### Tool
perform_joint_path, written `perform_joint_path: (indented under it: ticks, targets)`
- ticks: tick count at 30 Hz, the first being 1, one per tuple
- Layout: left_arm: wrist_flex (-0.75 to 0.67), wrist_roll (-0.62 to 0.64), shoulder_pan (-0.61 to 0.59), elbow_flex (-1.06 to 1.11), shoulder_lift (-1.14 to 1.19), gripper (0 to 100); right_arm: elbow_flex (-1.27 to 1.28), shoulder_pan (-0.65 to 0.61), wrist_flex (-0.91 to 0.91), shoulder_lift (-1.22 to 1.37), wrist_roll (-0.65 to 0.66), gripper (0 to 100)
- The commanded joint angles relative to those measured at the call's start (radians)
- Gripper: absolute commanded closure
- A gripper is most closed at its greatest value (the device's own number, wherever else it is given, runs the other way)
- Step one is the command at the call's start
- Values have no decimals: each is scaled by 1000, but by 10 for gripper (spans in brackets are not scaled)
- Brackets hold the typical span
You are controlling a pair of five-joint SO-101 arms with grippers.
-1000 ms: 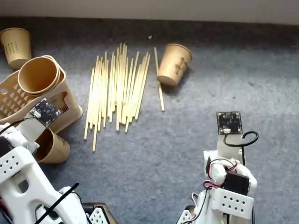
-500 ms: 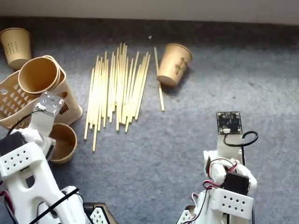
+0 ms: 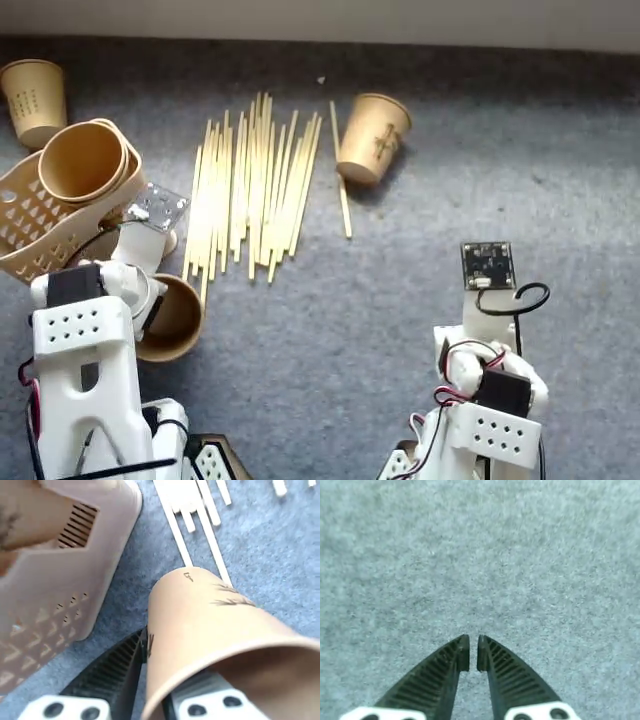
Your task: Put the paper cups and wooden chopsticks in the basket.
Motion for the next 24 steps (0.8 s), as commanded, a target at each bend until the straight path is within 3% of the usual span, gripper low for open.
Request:
perform_joint_path:
  ticks: [1, 7, 11, 13, 19, 24]
  targets:
    - [84, 46, 62, -223, -10, 996, -10, -10, 2, -16, -9, 949]
    - [287, 141, 194, -688, -10, 996, -10, -10, 2, -16, -9, 949]
    - [342, 238, 223, -970, -1, 996, -8, -10, 2, -16, -9, 949]
    - [331, 264, 166, -1052, 2, 996, -8, -10, 2, -16, -9, 949]
    - [158, 272, -154, -1095, 166, 996, -8, -10, 2, -16, -9, 949]
    - [170, 327, -205, -1297, 492, 996, -8, -12, 2, -16, -9, 949]
